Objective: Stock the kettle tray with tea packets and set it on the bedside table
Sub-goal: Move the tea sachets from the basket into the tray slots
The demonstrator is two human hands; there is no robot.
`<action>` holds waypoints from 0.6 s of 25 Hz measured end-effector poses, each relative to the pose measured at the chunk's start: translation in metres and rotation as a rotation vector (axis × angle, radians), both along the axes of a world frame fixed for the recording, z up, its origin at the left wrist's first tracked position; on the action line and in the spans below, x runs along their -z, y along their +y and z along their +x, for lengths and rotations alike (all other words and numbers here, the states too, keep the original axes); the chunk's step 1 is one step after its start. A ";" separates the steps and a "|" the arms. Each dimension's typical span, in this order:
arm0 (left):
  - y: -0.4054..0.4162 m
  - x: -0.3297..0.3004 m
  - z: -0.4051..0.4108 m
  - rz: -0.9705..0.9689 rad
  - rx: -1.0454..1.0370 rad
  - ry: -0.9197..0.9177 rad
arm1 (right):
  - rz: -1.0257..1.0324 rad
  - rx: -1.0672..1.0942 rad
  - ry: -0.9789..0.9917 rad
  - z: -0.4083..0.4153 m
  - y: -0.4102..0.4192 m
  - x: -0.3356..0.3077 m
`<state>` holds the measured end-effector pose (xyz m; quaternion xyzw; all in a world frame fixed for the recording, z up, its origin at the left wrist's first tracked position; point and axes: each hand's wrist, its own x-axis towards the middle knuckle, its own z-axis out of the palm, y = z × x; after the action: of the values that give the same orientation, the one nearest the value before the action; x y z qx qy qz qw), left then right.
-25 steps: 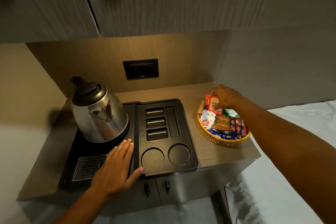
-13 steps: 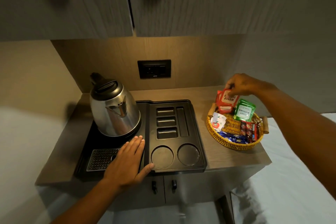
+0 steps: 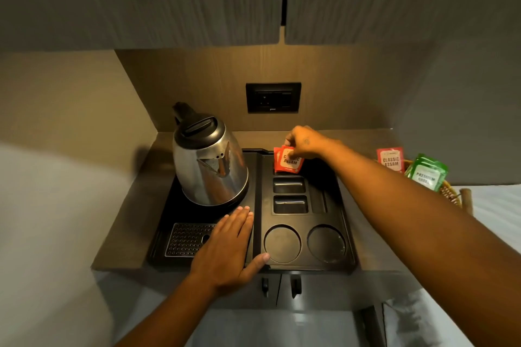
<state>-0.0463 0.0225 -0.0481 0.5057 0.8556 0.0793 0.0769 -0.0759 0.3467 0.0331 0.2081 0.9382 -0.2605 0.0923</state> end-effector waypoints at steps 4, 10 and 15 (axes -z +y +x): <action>0.001 0.004 0.000 0.010 0.004 0.001 | 0.069 -0.009 -0.021 -0.005 -0.001 0.019; 0.001 0.010 -0.002 0.043 0.014 0.032 | 0.244 0.209 0.358 0.078 0.041 0.001; 0.003 0.013 -0.001 0.044 0.006 0.046 | 0.447 0.580 -0.070 0.224 0.118 -0.009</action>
<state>-0.0477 0.0251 -0.0614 0.5113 0.8538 0.0862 0.0464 0.1483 0.4643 0.0419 0.4891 0.8703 -0.0574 -0.0011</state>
